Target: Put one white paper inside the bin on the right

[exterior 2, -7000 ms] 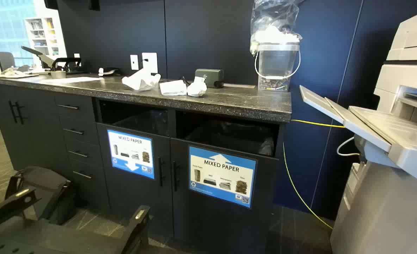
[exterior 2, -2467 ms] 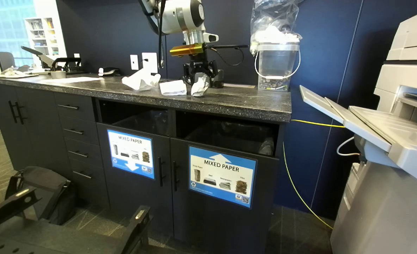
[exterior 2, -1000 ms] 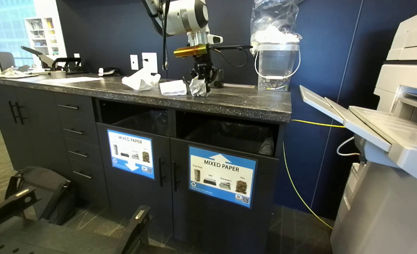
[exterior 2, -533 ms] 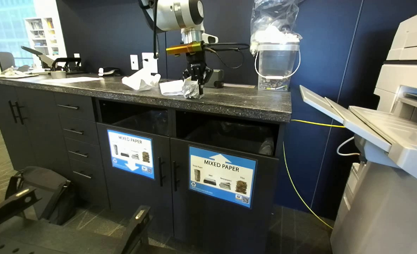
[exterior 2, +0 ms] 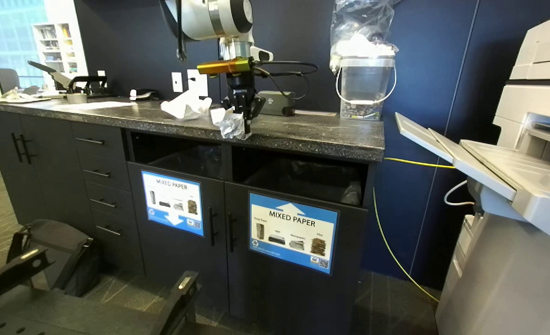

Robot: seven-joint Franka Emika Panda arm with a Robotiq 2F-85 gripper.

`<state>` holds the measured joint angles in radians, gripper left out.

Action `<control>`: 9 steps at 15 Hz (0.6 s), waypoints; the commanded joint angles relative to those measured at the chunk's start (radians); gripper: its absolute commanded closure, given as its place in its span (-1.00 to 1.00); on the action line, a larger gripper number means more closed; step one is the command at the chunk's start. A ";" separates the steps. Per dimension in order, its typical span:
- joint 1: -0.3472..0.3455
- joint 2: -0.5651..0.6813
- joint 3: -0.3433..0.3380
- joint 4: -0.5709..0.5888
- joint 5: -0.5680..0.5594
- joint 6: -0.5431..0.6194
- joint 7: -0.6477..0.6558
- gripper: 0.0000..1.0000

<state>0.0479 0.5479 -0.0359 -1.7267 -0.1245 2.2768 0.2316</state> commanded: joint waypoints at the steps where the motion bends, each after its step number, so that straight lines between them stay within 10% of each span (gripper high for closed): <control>1: 0.007 -0.141 0.014 -0.249 0.015 0.111 -0.032 0.76; 9: 0.020 -0.326 0.040 -0.710 0.033 0.404 -0.014 0.77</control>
<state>0.0641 0.3321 -0.0027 -2.2407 -0.1231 2.5545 0.2254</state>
